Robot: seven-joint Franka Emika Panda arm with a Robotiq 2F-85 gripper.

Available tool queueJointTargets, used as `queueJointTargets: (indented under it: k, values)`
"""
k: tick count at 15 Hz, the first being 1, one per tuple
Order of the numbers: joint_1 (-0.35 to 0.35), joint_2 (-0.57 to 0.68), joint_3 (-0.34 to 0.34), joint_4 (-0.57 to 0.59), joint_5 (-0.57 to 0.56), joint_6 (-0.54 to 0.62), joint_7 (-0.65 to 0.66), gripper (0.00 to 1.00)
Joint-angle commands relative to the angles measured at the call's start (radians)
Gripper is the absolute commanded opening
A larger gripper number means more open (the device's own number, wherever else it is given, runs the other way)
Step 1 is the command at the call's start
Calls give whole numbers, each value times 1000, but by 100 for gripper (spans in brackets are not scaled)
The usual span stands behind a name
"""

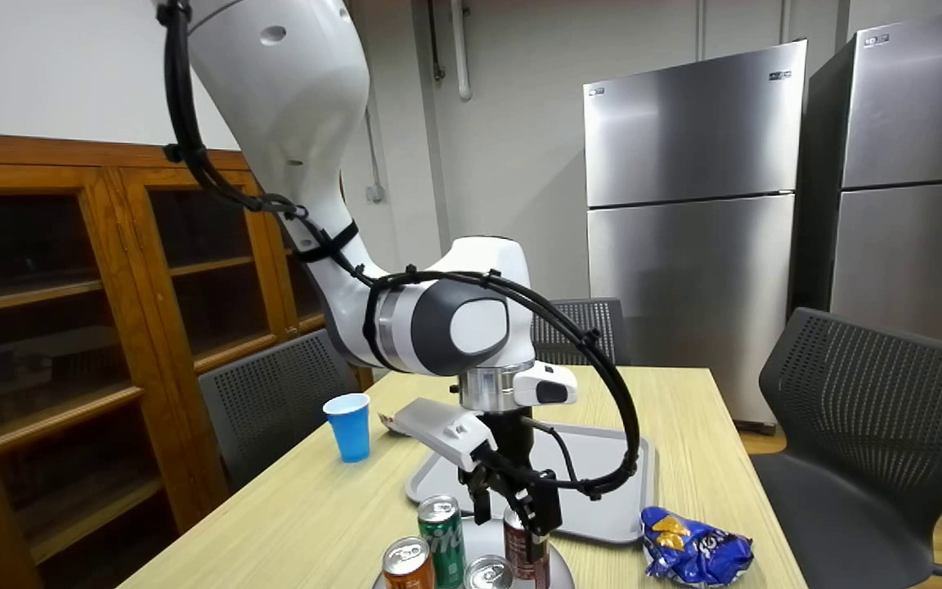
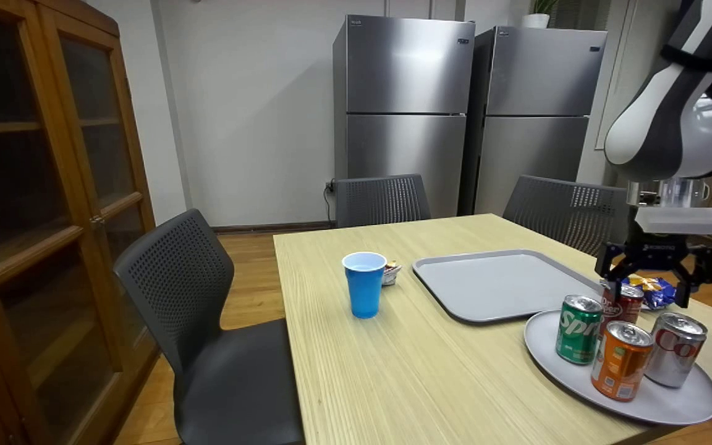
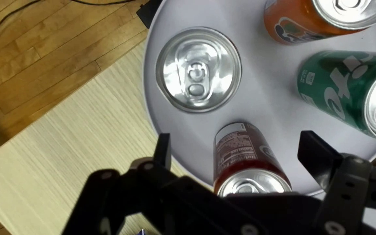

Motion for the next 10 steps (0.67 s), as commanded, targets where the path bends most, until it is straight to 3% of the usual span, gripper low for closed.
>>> queueJointTargets:
  k: [1,10]
  values:
    - [-11,44,13,50,26,1,2,100]
    - [-12,130,19,164,32,-12,-4,100]
